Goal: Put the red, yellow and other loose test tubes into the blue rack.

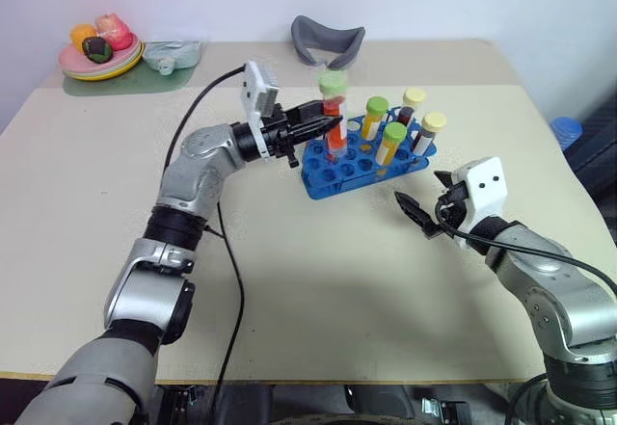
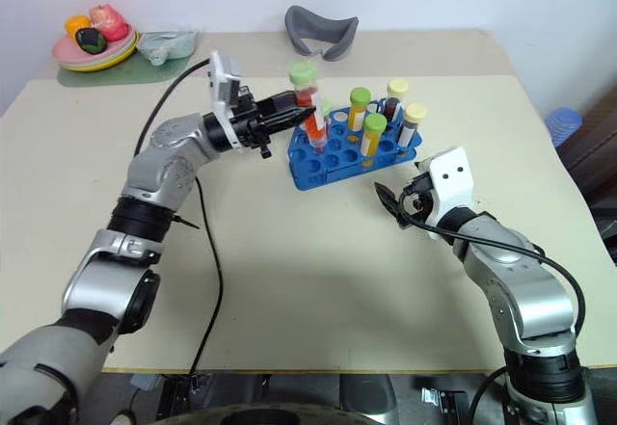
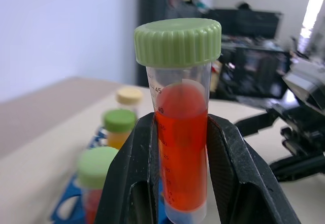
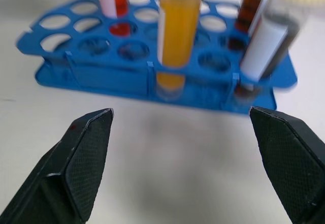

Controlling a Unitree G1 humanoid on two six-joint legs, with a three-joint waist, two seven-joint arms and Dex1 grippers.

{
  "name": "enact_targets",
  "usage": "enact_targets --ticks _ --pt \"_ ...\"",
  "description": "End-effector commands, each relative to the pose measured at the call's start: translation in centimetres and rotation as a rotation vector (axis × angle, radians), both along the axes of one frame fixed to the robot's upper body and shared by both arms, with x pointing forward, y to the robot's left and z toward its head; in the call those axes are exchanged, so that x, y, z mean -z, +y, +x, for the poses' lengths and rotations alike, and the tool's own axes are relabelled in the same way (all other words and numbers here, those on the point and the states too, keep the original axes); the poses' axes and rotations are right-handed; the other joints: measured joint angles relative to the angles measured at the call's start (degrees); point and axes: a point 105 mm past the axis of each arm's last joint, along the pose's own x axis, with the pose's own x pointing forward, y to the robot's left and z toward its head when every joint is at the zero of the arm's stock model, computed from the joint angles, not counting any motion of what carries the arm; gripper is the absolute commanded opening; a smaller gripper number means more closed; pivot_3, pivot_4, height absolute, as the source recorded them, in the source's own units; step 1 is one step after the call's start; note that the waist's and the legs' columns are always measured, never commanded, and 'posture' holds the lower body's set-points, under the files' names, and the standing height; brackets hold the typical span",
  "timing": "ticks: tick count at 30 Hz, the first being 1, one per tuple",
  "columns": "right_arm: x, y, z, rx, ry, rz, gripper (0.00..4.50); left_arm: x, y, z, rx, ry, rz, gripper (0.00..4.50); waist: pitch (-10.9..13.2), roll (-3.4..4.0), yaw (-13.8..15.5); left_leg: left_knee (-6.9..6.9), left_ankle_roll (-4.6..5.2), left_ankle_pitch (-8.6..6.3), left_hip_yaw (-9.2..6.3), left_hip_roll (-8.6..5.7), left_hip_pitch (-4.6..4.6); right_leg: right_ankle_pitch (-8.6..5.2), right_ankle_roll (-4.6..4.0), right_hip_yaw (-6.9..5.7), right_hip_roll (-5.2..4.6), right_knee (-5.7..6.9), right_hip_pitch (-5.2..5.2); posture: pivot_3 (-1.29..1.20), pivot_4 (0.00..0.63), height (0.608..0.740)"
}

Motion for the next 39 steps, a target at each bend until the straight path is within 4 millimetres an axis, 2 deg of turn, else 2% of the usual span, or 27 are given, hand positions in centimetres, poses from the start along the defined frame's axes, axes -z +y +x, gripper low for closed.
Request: enact_targets --ticks 1,5,8,13,21,39 --pt "-1.2 1.3 -1.3 -0.066 -0.011 0.042 4.4 -0.7 -0.8 0.4 0.042 -0.084 0.067 0.75 0.0 -0.01 0.1 0.01 0.01 0.0 0.0 0.0 -0.01 0.0 0.0 -0.01 0.0 0.0 0.02 0.0 0.15 0.74" --pt "-1.3 1.6 -2.4 -0.106 -0.012 0.039 4.4 0.1 -1.7 0.5 0.077 -0.149 0.159 0.75 0.0 -0.01 0.2 0.0 0.03 -0.02 -0.01 0.0 -0.03 0.0 0.01 -0.02 -0.01 -0.03 0.02 0.0 0.15 0.74" --pt "-1.5 1.7 -2.9 -0.114 -0.017 0.049 4.4 0.3 -2.2 0.7 0.084 -0.142 0.16 0.75 0.0 -0.01 0.2 0.01 0.05 -0.03 -0.02 -0.01 -0.03 0.0 0.01 -0.02 -0.02 -0.05 0.04 0.0 0.15 0.74" --pt "-1.7 1.6 -3.1 -0.11 -0.025 0.048 4.4 0.6 -2.6 1.0 0.075 -0.124 0.148 0.75 0.0 -0.01 0.1 0.01 0.06 -0.03 -0.04 0.0 -0.02 0.0 0.01 -0.02 -0.01 -0.02 0.02 0.0 0.15 0.74" --pt "-2.1 1.7 -3.1 -0.119 -0.037 0.039 4.4 1.9 -2.8 2.3 -0.035 -0.137 0.201 0.75 0.0 -0.02 0.2 0.01 0.06 -0.03 -0.04 -0.01 -0.02 -0.01 0.02 -0.03 -0.01 -0.02 0.03 0.0 0.15 0.74" --pt "-1.9 0.9 -3.2 -0.111 -0.026 0.02 4.4 1.8 -3.2 1.3 0.034 -0.077 0.123 0.75 0.0 -0.02 0.1 0.0 0.06 -0.03 -0.05 -0.01 0.0 -0.01 0.02 -0.03 -0.01 -0.01 0.04 0.0 0.15 0.74"
